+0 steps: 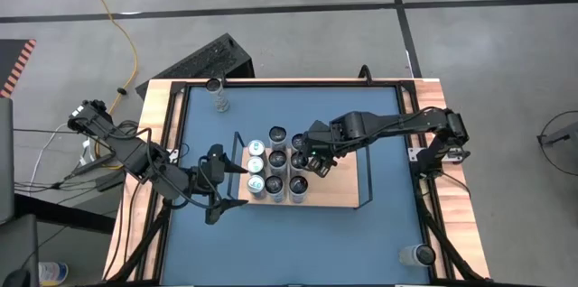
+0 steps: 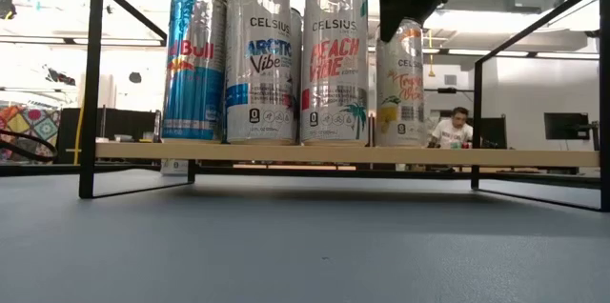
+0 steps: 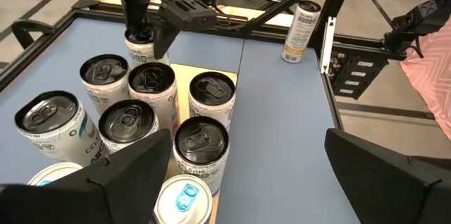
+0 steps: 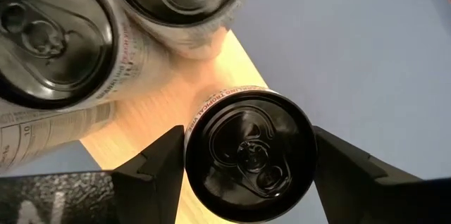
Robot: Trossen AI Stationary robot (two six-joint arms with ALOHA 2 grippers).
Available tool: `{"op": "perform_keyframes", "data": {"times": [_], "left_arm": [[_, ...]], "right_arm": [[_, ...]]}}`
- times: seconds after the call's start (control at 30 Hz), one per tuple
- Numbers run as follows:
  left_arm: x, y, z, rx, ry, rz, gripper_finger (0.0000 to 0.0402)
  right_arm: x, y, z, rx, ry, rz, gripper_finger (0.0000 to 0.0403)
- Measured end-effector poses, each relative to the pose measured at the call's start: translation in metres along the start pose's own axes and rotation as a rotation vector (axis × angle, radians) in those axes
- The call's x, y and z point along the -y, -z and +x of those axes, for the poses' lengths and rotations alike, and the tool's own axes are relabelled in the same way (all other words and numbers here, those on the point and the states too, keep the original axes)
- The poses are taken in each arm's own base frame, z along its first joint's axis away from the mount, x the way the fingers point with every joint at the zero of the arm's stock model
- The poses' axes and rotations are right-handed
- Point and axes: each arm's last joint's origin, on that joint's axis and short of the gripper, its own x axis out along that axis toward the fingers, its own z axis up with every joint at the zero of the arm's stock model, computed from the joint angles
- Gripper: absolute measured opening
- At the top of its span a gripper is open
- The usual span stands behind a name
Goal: Place canned beverage on shelf
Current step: Put the top right yellow soda can on the shelf
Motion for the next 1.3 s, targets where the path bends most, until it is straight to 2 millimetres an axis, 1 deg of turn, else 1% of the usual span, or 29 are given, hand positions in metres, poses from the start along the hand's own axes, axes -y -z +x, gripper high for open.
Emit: {"op": "perform_keyframes", "data": {"times": [0.33,0.97,1.3], "left_arm": [[-0.001,0.002,0.0,-0.022,-0.01,0.015,0.0361],[-0.001,0.003,0.0,-0.031,-0.014,0.021,0.0361],[-0.001,0.003,0.0,-0.031,-0.014,0.021,0.0361]], "right_arm": [[0.011,-0.009,0.004,-0.009,0.003,0.024,0.0251],[0.011,-0.012,0.004,0.011,-0.016,0.023,0.0251],[0.011,-0.012,0.004,0.014,-0.022,-0.018,0.0251]]}}
